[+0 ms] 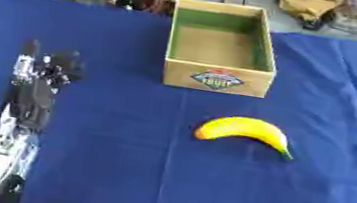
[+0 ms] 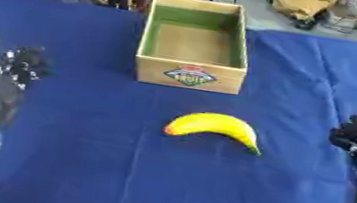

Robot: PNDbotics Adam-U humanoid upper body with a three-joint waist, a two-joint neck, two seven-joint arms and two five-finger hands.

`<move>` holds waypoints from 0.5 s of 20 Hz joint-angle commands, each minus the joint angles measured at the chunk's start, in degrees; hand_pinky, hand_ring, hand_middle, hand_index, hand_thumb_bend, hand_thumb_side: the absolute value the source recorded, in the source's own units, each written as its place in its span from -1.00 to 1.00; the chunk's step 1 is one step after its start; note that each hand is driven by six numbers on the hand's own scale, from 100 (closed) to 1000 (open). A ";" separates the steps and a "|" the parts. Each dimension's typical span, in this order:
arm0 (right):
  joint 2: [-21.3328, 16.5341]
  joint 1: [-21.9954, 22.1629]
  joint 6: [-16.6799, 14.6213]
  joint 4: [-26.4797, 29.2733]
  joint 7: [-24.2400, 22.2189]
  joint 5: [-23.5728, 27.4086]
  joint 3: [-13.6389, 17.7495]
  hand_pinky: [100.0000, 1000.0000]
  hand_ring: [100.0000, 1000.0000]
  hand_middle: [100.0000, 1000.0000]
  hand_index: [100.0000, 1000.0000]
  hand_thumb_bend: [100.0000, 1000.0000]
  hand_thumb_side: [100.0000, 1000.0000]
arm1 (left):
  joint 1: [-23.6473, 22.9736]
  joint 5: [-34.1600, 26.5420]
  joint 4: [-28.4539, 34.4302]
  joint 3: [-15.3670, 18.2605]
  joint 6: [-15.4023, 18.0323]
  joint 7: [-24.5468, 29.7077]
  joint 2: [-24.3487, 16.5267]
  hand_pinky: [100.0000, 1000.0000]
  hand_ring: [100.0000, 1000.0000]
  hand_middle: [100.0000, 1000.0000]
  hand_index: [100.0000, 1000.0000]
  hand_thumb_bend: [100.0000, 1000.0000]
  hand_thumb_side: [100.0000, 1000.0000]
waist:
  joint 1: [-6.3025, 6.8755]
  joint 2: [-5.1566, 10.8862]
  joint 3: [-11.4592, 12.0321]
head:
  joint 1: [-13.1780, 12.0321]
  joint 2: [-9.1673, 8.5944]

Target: Pick up objects on the table and place them in the box.

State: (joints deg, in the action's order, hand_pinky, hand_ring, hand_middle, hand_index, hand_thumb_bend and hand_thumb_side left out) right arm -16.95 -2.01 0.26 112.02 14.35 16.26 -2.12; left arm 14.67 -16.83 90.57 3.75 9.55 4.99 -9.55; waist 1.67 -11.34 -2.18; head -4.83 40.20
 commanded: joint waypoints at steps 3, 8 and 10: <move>-1.25 -0.46 -0.02 1.46 -0.18 -0.16 0.19 0.27 0.15 0.00 0.25 -1.00 0.69 | 0.74 -0.27 0.95 0.37 -0.01 0.18 -0.61 0.36 0.35 0.36 -0.02 -0.45 0.88 | -0.13 0.80 -0.03 | 0.16 -0.47; -1.44 -0.48 0.11 1.50 -0.29 -0.20 0.10 0.27 0.15 0.00 0.25 -1.00 0.69 | 0.70 -0.26 0.90 0.37 -0.04 0.17 -0.61 0.36 0.35 0.36 -0.02 -0.45 0.88 | -0.12 0.78 -0.02 | 0.21 -0.50; -1.62 -0.55 0.13 1.61 -0.39 -0.28 0.00 0.27 0.15 0.00 0.25 -1.00 0.69 | 0.71 -0.25 0.91 0.36 -0.03 0.18 -0.62 0.36 0.35 0.36 -0.02 -0.45 0.88 | -0.16 0.79 0.00 | 0.24 -0.49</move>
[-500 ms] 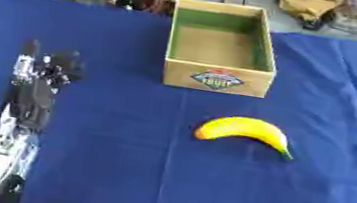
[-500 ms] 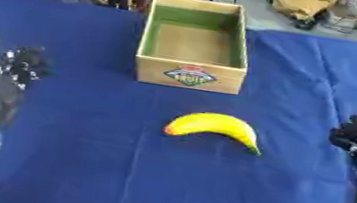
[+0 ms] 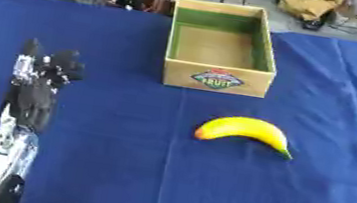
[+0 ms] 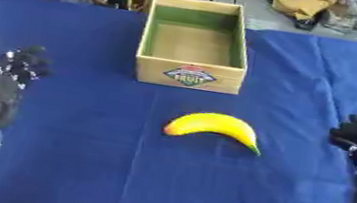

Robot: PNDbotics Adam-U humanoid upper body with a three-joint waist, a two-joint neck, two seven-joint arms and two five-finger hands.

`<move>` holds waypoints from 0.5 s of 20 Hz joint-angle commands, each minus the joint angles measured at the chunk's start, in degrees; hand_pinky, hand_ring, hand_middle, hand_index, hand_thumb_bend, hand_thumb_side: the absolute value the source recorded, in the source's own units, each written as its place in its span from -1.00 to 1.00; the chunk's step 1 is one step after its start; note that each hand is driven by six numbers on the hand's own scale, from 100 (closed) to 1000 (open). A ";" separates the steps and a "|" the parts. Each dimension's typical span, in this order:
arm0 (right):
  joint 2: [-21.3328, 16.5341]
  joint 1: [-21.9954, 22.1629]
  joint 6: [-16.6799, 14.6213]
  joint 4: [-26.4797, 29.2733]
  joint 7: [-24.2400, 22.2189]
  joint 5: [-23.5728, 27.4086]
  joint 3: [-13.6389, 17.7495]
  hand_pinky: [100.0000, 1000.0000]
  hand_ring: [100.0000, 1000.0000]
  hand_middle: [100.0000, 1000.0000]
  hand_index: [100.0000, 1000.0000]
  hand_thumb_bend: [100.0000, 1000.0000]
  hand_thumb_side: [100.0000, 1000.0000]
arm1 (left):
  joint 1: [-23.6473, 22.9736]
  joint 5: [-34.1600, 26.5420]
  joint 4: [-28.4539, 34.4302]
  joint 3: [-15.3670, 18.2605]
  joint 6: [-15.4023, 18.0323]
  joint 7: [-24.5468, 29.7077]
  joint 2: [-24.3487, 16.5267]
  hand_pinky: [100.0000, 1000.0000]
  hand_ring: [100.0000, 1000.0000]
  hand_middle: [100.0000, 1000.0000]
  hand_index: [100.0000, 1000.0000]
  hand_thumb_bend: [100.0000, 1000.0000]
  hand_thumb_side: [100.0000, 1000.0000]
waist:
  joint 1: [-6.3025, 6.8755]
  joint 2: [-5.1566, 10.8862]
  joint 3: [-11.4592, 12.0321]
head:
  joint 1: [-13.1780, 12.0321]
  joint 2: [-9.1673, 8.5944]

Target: Pick up objects on the table and place them in the box.

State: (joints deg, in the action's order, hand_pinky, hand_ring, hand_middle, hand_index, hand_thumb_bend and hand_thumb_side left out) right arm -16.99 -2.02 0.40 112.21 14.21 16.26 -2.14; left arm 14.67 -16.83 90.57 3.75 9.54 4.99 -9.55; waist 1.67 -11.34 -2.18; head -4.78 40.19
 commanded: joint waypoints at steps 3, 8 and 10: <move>-4.83 -1.78 0.28 2.26 -2.18 -2.04 -1.79 0.27 0.14 -0.01 0.25 -1.00 0.63 | 0.67 -0.20 0.86 0.21 -0.09 0.32 -0.82 0.36 0.35 0.36 -0.02 -0.45 0.88 | -0.40 0.85 0.19 | 0.95 -0.39; -11.42 -4.63 1.06 2.38 -6.01 -4.56 -4.16 0.27 0.14 -0.01 0.26 -1.00 0.49 | 0.56 -0.19 0.76 -0.03 -0.16 0.55 -0.85 0.36 0.35 0.36 -0.02 -0.45 0.88 | -0.53 1.09 0.41 | 1.18 -0.35; -14.10 -6.20 1.84 2.38 -7.75 -5.34 -4.78 0.28 0.16 0.00 0.28 -1.00 0.42 | 0.54 -0.21 0.74 -0.09 -0.16 0.63 -0.86 0.36 0.35 0.36 -0.02 -0.45 0.88 | -0.46 1.20 0.51 | 1.33 -0.34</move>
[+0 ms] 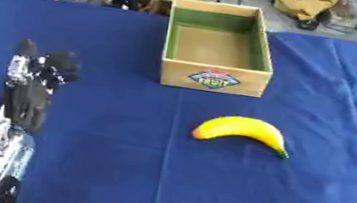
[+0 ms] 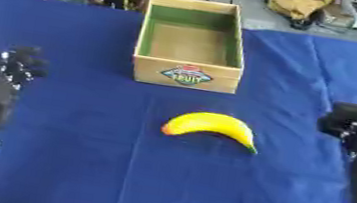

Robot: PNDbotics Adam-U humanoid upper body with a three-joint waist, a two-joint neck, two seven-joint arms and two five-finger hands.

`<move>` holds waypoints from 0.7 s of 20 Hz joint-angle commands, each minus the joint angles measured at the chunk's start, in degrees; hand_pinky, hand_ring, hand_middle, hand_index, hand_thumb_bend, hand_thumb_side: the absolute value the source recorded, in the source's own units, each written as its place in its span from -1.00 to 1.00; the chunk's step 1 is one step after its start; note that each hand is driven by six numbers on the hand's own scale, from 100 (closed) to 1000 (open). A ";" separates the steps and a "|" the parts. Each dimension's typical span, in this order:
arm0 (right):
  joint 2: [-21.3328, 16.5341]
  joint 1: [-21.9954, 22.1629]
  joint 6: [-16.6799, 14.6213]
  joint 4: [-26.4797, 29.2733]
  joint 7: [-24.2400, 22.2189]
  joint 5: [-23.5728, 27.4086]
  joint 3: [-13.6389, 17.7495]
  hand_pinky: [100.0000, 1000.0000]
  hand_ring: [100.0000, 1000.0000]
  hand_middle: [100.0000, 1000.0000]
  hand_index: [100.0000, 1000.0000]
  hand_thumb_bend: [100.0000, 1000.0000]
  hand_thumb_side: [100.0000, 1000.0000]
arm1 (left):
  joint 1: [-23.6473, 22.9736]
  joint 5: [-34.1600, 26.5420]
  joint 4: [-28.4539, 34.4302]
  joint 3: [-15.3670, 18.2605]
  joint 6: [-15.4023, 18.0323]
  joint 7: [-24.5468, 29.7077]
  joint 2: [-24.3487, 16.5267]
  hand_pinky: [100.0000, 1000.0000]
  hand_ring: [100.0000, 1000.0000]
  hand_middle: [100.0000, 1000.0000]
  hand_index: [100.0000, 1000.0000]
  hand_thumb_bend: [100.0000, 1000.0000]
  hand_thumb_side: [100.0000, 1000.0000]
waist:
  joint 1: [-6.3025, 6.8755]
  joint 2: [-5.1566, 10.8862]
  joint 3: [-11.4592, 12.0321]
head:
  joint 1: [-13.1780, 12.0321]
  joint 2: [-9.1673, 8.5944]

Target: Pick up objects on the table and place them in the box.

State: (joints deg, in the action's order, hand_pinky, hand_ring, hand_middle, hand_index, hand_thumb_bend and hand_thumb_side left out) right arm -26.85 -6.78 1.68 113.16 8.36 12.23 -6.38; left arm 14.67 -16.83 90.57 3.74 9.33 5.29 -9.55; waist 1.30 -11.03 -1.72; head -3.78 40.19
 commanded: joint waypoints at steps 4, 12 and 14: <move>-7.82 -4.86 1.76 1.43 -5.31 -3.21 -1.31 0.29 0.18 0.04 0.31 -1.00 0.34 | 0.47 -0.23 0.67 -0.25 0.01 0.49 -0.87 0.36 0.35 0.36 -0.02 -0.46 0.88 | -0.06 1.06 0.22 | 0.76 -0.23; -11.15 -11.98 4.35 -1.21 -12.02 -8.14 -3.58 0.31 0.24 0.11 0.38 -1.00 0.26 | 0.33 -0.30 0.55 -0.55 -0.04 0.81 -0.80 0.36 0.35 0.36 -0.02 -0.46 0.88 | 0.00 1.29 0.58 | 1.39 -0.02; -11.21 -13.07 4.25 -2.44 -13.11 -9.38 -3.98 0.31 0.24 0.12 0.38 -1.00 0.22 | 0.30 -0.32 0.53 -0.62 -0.06 0.89 -0.79 0.36 0.35 0.36 -0.02 -0.46 0.88 | -0.01 1.34 0.59 | 1.56 -0.02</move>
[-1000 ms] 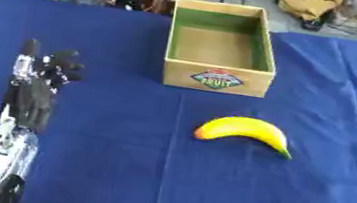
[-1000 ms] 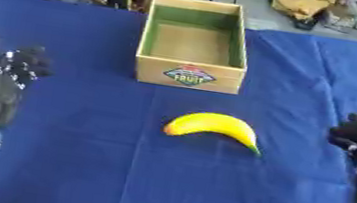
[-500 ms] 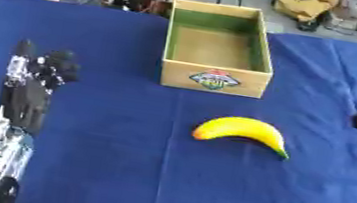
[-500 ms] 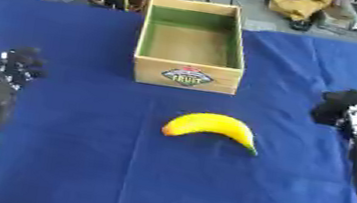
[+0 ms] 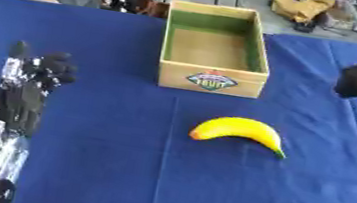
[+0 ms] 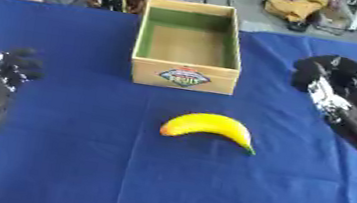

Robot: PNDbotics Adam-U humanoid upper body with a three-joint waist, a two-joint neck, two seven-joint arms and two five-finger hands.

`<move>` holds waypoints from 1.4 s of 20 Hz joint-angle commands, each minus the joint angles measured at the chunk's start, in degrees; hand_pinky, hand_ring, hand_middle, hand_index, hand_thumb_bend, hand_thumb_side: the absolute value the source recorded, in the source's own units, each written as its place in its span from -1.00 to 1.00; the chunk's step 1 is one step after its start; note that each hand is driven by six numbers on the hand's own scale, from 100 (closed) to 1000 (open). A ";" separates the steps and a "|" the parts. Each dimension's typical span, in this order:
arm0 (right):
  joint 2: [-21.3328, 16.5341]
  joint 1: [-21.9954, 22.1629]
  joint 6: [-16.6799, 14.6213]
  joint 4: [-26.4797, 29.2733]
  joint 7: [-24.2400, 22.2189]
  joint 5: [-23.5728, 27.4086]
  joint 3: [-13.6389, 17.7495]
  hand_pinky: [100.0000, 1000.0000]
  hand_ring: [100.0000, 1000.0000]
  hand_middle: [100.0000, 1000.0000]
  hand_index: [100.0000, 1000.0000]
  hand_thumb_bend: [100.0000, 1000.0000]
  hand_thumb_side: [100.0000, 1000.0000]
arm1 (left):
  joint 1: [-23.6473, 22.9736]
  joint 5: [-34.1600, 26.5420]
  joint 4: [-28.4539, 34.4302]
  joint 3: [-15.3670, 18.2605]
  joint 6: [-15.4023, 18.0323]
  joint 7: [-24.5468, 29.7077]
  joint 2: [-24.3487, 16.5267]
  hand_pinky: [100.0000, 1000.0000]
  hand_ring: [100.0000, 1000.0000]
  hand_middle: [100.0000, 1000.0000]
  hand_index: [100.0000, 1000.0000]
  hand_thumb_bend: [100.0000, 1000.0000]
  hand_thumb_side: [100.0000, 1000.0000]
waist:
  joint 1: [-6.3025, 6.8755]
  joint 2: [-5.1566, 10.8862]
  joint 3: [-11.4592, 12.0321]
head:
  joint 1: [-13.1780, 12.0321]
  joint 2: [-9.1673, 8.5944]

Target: Pick up objects on the table and place them in the box.

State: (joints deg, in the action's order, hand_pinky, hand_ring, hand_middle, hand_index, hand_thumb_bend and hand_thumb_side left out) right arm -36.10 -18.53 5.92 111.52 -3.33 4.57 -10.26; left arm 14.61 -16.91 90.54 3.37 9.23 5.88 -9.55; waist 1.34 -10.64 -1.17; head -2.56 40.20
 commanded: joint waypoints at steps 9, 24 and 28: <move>-2.95 -7.81 -1.91 -7.44 -8.48 -9.76 -4.28 0.31 0.26 0.18 0.43 -0.79 -0.06 | 0.20 -0.26 0.43 -0.60 -0.05 0.65 -0.78 0.36 0.36 0.37 -0.02 -0.46 0.88 | -0.09 1.25 0.33 | 2.06 -0.03; 0.33 -14.53 -7.15 -21.14 -13.23 -24.06 -9.67 0.34 0.41 0.32 0.53 -0.54 -0.19 | 0.53 -0.37 0.38 -1.22 -0.22 1.31 -0.54 0.36 0.36 0.37 -0.02 -0.46 0.88 | -0.07 1.24 1.33 | 4.41 -0.16; 1.53 -15.57 -8.42 -24.31 -11.51 -27.89 -10.24 0.34 0.41 0.32 0.53 -0.54 -0.19 | 0.62 -0.40 0.39 -1.31 -0.23 1.42 -0.49 0.36 0.36 0.37 -0.02 -0.46 0.88 | 0.00 1.21 1.52 | 4.69 -0.15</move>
State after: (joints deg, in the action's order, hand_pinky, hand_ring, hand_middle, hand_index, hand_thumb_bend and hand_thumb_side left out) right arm -34.05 -32.93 -2.12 87.62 -15.45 -21.93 -20.76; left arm 14.58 -17.16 90.19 2.30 8.93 7.11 -9.54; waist 1.36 -10.29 0.36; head 1.96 40.21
